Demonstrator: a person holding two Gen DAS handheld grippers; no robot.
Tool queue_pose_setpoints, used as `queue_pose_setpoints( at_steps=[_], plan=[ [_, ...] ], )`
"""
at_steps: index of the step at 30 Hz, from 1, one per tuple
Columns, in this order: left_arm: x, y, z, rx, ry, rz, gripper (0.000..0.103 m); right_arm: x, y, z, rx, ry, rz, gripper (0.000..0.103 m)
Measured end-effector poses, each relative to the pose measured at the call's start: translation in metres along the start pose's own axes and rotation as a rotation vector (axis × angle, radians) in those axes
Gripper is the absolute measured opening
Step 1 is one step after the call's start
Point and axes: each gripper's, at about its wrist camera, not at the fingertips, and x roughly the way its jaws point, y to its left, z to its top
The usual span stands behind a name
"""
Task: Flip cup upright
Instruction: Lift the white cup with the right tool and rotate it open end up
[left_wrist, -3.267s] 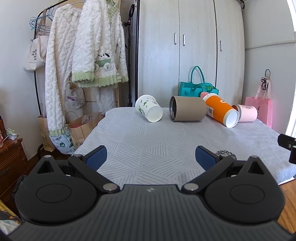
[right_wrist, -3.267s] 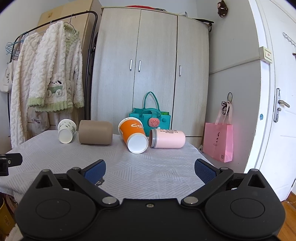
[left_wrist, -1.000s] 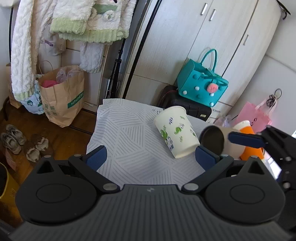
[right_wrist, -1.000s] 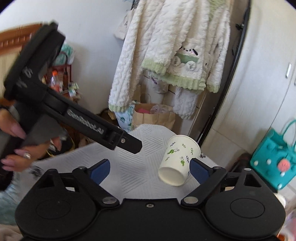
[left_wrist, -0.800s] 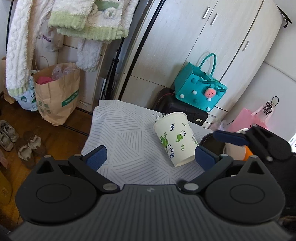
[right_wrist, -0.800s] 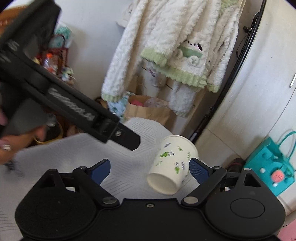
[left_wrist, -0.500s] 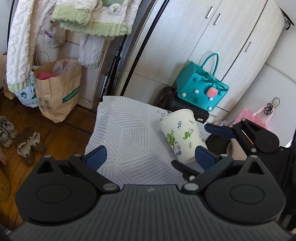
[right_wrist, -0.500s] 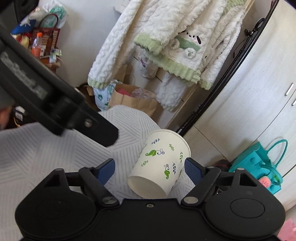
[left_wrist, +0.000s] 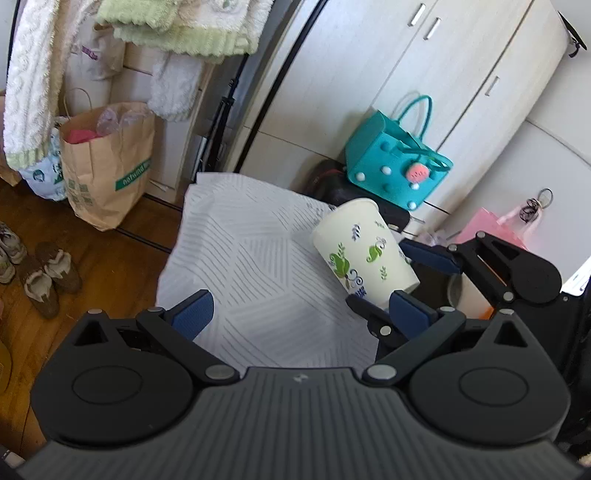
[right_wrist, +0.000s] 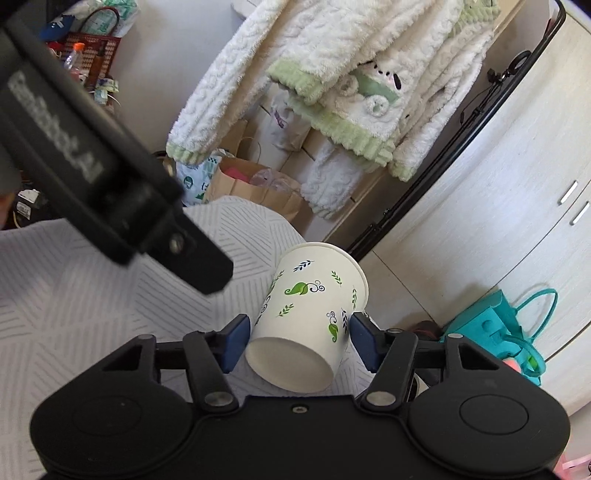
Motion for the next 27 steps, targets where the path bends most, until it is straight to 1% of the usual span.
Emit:
queue_pose_setpoints(
  at_steps=[2, 5, 8, 13, 16, 23, 27],
  plan=[
    [-0.002, -0.006, -0.003, 0.022, 0.005, -0.001, 0.102, -0.008, 0.001, -0.001, 0.008, -0.006, 0.016, 0.063],
    [-0.007, -0.016, -0.008, 0.047, 0.013, -0.017, 0.102, -0.020, 0.006, -0.003, -0.006, -0.018, 0.017, 0.063],
    [-0.014, -0.023, -0.015, 0.056, 0.020, -0.031, 0.102, -0.032, 0.010, -0.005, -0.008, -0.026, 0.020, 0.063],
    [-0.036, -0.033, -0.025, 0.086, 0.005, -0.036, 0.102, -0.059, 0.019, -0.015, -0.022, -0.035, -0.002, 0.063],
    [-0.049, -0.039, -0.031, 0.101, 0.009, -0.034, 0.102, -0.076, 0.019, -0.019, -0.022, -0.032, -0.012, 0.063],
    [-0.067, -0.069, -0.050, 0.157, 0.044, -0.068, 0.102, -0.116, 0.019, -0.039, 0.020, -0.036, -0.018, 0.063],
    [-0.071, -0.094, -0.061, 0.207, 0.057, -0.119, 0.102, -0.135, 0.017, -0.057, 0.046, -0.028, -0.035, 0.063]
  ],
)
